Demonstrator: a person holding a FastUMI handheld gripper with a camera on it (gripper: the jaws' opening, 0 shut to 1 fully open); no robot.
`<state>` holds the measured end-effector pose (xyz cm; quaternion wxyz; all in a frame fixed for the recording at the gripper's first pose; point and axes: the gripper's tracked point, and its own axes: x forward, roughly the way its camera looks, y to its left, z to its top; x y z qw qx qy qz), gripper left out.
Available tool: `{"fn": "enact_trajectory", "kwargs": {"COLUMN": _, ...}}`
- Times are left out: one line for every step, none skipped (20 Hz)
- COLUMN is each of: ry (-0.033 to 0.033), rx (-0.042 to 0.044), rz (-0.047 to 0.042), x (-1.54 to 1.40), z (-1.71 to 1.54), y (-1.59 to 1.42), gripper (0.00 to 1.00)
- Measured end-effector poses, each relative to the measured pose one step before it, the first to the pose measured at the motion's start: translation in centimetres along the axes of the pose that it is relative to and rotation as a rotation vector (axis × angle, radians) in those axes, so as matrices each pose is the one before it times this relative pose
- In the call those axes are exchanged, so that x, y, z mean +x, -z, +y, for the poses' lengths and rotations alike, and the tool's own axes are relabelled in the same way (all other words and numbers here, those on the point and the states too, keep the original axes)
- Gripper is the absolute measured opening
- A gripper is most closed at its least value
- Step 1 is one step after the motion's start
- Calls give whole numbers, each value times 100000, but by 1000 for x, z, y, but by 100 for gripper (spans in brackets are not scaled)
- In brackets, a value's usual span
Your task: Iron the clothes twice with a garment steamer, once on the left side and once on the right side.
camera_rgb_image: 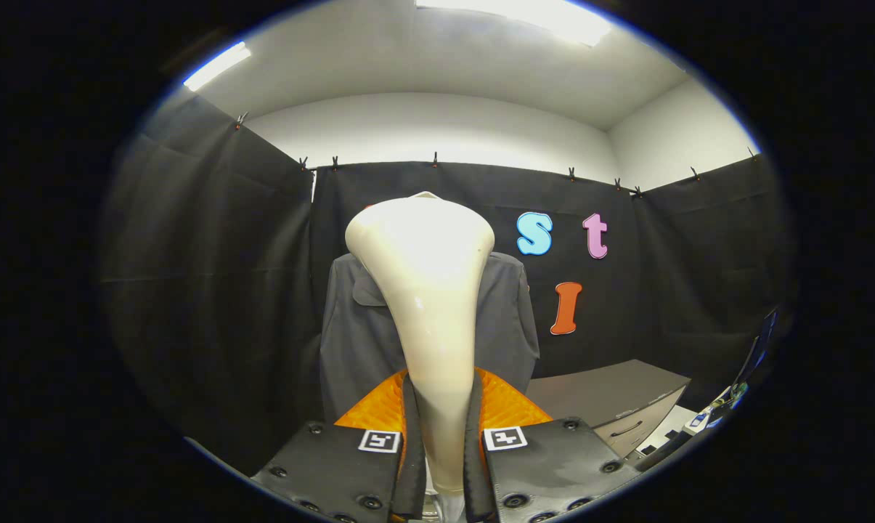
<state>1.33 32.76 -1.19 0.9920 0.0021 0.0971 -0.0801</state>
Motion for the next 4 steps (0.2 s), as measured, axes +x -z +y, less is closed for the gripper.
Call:
{"fn": "enact_trajectory", "kwargs": {"ry": -243, "rx": 157, "rz": 47, "x": -114, "z": 14, "y": 8, "gripper": 28}}
{"fn": "enact_trajectory", "kwargs": {"ry": 160, "rx": 179, "rz": -290, "x": -114, "z": -157, "y": -37, "gripper": 28}}
{"fn": "enact_trajectory", "kwargs": {"ry": 561, "rx": 171, "rz": -331, "x": -186, "z": -138, "y": -198, "gripper": 28}}
{"fn": "enact_trajectory", "kwargs": {"ry": 454, "rx": 26, "rz": -100, "x": -93, "z": -205, "y": -78, "gripper": 28}}
